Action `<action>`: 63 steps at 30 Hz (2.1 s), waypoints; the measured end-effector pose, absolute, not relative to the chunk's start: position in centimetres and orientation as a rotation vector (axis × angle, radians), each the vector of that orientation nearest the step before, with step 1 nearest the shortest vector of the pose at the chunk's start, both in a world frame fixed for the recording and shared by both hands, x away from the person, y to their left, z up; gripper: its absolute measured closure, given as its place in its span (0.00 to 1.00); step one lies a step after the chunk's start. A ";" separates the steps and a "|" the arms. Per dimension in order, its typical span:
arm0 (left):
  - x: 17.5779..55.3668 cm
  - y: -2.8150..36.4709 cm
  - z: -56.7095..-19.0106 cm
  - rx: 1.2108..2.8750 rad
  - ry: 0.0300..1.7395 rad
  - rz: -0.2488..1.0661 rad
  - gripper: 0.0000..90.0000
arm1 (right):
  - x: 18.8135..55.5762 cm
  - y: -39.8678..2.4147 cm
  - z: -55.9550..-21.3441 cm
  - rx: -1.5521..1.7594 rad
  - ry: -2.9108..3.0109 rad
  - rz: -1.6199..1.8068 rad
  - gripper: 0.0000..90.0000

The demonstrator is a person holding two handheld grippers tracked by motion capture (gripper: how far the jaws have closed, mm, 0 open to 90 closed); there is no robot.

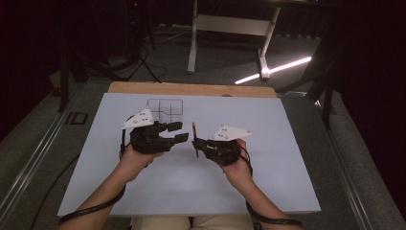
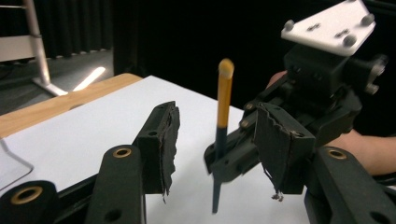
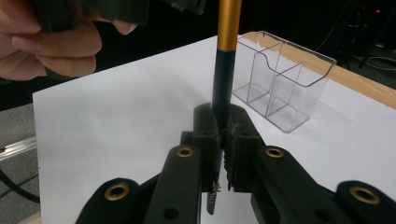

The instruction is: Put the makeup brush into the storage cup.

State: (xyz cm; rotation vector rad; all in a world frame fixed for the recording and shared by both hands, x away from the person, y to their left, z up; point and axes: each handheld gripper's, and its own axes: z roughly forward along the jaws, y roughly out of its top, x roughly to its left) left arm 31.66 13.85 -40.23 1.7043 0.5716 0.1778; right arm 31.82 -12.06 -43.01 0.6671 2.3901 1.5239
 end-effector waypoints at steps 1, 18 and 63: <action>31.8 13.7 -40.1 1.710 0.567 0.179 0.55 | 31.8 -12.0 -43.0 0.665 2.393 1.523 0.94; 32.3 12.1 -39.6 1.720 0.513 0.150 0.61 | 31.6 -11.7 -43.1 0.603 2.430 1.554 0.94; 32.7 13.3 -38.2 1.738 0.547 0.226 0.94 | 32.2 -12.7 -42.6 0.658 2.406 1.581 0.13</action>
